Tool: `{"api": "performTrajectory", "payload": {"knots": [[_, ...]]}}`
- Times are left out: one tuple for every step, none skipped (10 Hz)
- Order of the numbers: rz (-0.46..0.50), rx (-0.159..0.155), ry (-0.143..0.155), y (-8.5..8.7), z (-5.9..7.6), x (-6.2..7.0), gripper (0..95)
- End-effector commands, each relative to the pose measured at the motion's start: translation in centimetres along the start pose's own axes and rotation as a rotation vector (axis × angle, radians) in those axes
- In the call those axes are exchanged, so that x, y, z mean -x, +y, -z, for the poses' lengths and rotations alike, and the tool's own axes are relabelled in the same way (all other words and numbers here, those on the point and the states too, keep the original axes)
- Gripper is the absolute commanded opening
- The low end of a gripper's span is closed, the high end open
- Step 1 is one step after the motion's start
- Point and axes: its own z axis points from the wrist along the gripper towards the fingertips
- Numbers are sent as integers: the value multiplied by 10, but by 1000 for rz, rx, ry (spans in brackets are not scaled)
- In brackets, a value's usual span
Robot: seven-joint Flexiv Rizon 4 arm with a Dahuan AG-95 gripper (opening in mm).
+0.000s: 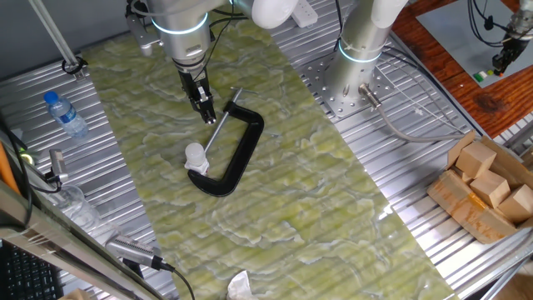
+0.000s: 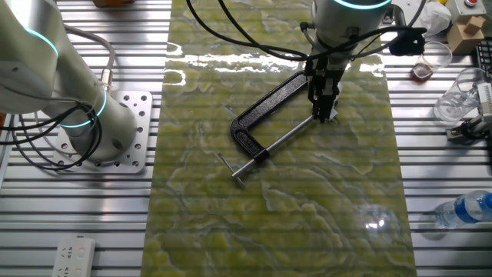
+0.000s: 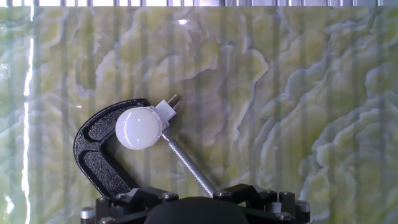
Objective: Take out the light bulb by rotating it
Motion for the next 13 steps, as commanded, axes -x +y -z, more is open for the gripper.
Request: {"api": "performTrajectory", "payload": {"knots": [[0,0,0,0,0,0,950],[189,-30,0,0,0,0,0],[190,-31,0,0,0,0,0],[190,-31,0,0,0,0,0],[190,-32,0,0,0,0,0],[191,-35,0,0,0,0,0],[192,-39,1,0,0,0,0],[196,-40,1,0,0,0,0],[197,-39,2,0,0,0,0],[199,-38,5,0,0,0,0],[238,-28,21,0,0,0,0],[284,20,48,0,0,0,0],[349,-1,49,0,0,0,0]]}}
